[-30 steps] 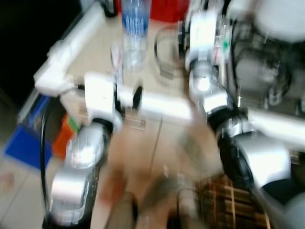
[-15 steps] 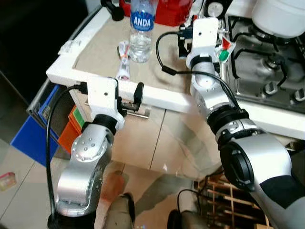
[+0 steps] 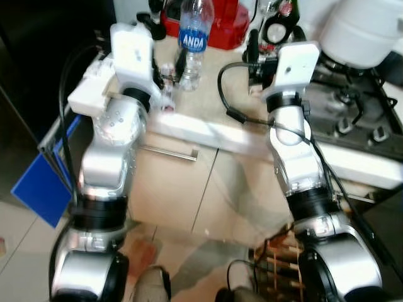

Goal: Restocking fridge

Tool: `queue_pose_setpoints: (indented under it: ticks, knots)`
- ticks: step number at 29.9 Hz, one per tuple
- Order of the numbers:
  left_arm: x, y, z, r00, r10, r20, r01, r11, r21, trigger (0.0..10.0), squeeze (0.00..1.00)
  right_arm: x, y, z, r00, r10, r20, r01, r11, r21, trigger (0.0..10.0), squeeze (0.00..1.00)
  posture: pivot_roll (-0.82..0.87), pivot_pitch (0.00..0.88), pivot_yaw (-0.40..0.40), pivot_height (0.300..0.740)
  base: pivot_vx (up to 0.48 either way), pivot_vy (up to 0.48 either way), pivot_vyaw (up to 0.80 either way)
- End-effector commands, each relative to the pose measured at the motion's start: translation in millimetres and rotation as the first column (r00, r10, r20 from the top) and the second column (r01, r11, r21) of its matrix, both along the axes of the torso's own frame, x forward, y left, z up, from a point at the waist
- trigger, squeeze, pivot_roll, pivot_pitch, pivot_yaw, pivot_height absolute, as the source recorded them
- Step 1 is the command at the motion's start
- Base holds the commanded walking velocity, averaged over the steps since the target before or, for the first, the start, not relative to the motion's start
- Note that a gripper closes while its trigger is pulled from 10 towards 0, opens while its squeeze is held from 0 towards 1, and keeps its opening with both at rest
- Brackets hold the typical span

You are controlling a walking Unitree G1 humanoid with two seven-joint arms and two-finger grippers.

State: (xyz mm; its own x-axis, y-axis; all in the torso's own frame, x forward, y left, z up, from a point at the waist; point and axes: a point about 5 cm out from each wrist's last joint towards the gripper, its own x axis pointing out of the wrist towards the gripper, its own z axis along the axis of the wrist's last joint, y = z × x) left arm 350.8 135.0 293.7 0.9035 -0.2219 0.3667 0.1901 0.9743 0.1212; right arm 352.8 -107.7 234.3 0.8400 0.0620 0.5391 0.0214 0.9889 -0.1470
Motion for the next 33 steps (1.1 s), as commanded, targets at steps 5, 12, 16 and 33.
queue_pose_setpoints:
  ticks: [5,12,16,33]
  knots:
    - [19.4,-6.5,21,0.998,-0.063,-0.011,0.064,0.997,0.045,10.0,0.00,-11.0,-12.1,-22,0.987,0.052,-0.153,-0.042,0.997,0.071,10.0,0.00,0.08,0.000,-0.067,0.740,0.000,0.000,0.00]
    - [44.7,-7.9,30,0.995,-0.087,-0.046,0.091,0.992,0.089,10.0,0.00,-29.6,-13.7,-52,0.929,0.175,-0.325,-0.148,0.983,0.105,10.0,0.00,0.00,0.000,-0.022,0.740,0.000,0.000,0.00]
    - [52.1,-5.7,35,0.996,-0.075,-0.051,0.080,0.990,0.116,10.0,0.00,-40.0,-15.7,-64,0.905,0.197,-0.376,-0.164,0.979,0.119,10.0,0.00,-0.04,0.000,0.006,0.740,0.000,0.000,0.00]
    - [70.2,10.3,58,0.997,-0.024,-0.075,0.032,0.992,0.118,10.0,0.00,-73.0,-17.4,-84,0.846,0.217,-0.488,-0.162,0.975,0.153,10.0,0.00,-0.08,0.000,0.040,0.740,0.000,0.000,0.00]
